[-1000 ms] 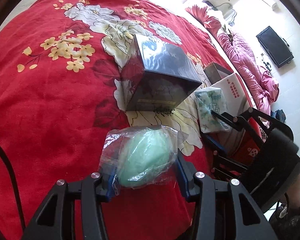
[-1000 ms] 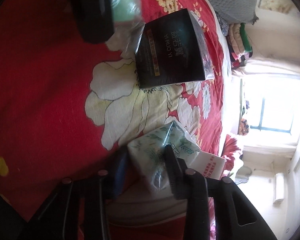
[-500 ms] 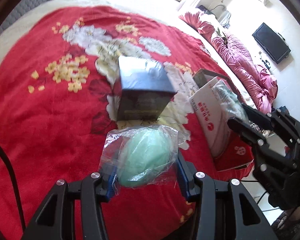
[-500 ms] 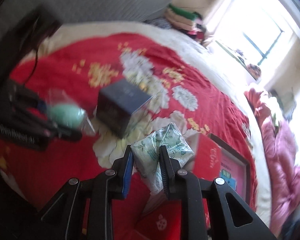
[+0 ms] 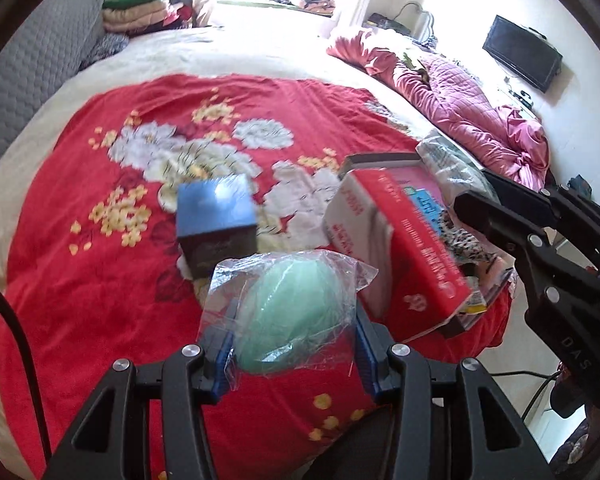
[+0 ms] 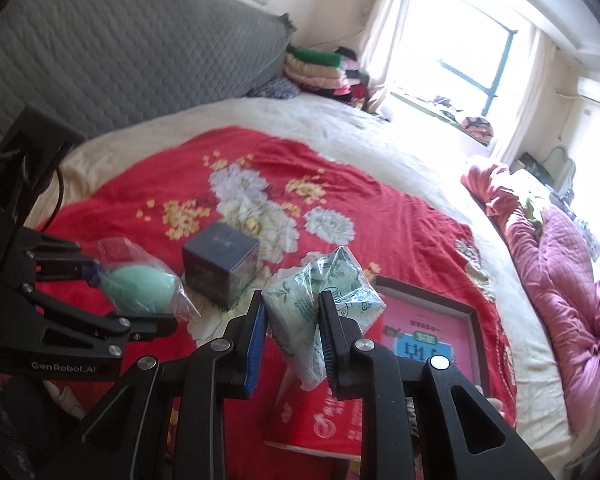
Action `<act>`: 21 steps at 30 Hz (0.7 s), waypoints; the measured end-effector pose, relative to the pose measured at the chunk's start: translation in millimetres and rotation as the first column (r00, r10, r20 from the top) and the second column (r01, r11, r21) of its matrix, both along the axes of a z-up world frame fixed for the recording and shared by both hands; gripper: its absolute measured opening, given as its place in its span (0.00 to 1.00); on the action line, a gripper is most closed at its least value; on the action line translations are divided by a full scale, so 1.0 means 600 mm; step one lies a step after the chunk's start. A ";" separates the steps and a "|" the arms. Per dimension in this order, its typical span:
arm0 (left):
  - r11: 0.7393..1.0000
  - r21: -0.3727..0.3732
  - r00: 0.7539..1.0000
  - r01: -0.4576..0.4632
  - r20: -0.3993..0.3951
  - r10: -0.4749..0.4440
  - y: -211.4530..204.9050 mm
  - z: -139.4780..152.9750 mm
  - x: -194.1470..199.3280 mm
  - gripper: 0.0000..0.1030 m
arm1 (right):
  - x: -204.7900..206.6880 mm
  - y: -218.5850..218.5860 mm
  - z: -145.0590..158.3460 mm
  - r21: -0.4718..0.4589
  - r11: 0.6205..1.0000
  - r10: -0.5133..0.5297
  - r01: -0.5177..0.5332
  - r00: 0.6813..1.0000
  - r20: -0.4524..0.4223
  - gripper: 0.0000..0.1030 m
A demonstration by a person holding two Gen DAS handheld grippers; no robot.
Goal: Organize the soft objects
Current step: 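Carry the green sponge with the left gripper while the right carries the tissue pack to the tray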
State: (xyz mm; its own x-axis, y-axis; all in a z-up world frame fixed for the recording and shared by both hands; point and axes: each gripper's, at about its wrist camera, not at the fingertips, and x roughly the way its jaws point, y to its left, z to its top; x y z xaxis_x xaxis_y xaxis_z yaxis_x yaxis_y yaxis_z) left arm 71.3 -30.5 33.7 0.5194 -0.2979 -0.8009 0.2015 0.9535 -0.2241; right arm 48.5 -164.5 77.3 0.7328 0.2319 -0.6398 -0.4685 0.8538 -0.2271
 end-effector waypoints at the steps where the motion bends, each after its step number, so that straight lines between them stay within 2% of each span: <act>1: 1.000 0.005 1.000 0.006 0.009 -0.006 -0.008 0.009 -0.001 0.48 | -0.003 -0.008 0.006 0.011 1.000 -0.010 0.010 1.000 0.005 0.25; 12: 0.994 0.052 0.992 0.098 0.072 -0.102 -0.136 0.087 0.014 0.48 | -0.042 -0.168 0.090 0.139 0.976 -0.179 0.166 0.980 0.086 0.25; 21: 0.974 0.105 0.975 0.202 0.077 -0.210 -0.266 0.103 0.037 0.48 | -0.056 -0.305 0.110 0.196 0.933 -0.321 0.301 0.944 0.080 0.25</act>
